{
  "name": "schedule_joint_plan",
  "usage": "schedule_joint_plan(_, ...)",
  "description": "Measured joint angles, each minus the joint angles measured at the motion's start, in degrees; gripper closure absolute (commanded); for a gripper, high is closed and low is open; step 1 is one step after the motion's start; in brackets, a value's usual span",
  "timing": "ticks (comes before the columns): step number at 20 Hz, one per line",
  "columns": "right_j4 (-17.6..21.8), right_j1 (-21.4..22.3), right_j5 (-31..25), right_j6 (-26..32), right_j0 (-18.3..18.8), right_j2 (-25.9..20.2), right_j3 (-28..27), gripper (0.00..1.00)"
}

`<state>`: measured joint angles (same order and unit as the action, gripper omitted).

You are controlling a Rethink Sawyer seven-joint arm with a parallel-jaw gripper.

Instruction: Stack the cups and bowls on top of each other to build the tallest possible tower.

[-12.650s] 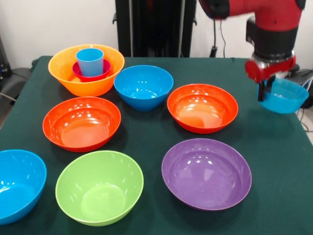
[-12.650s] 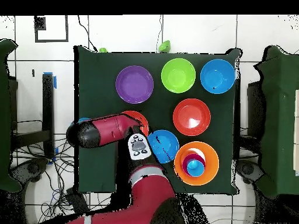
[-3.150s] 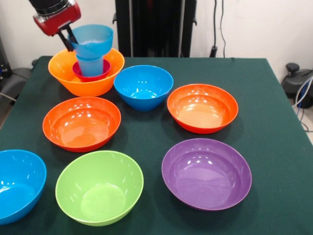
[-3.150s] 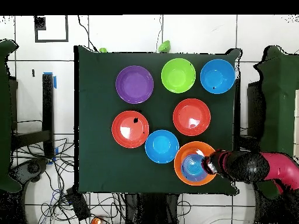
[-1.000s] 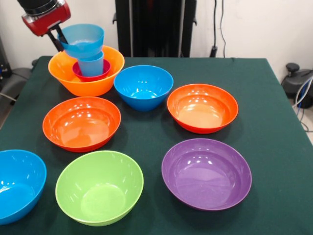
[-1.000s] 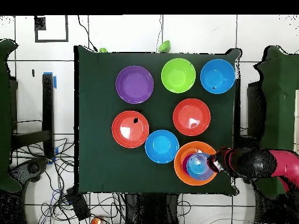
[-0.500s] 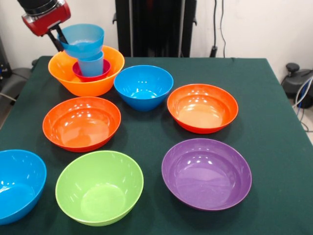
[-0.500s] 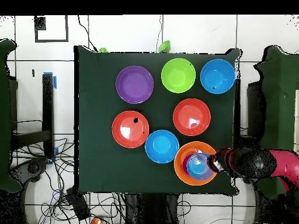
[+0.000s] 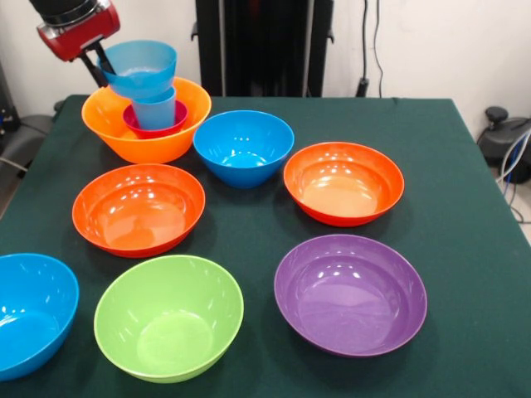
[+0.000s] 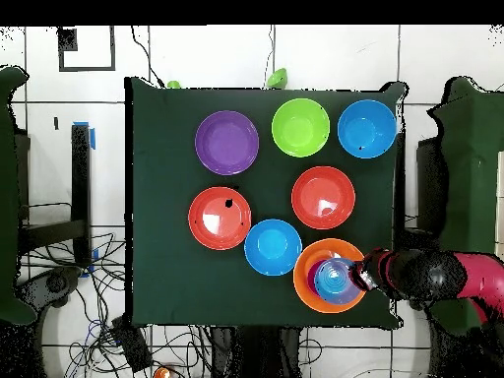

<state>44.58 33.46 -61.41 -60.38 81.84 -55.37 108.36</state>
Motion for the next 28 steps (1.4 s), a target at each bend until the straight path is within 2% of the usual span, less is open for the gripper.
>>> schedule_joint_plan(28,0.0,0.0,0.0,0.0,0.0,0.0,4.1,1.00)
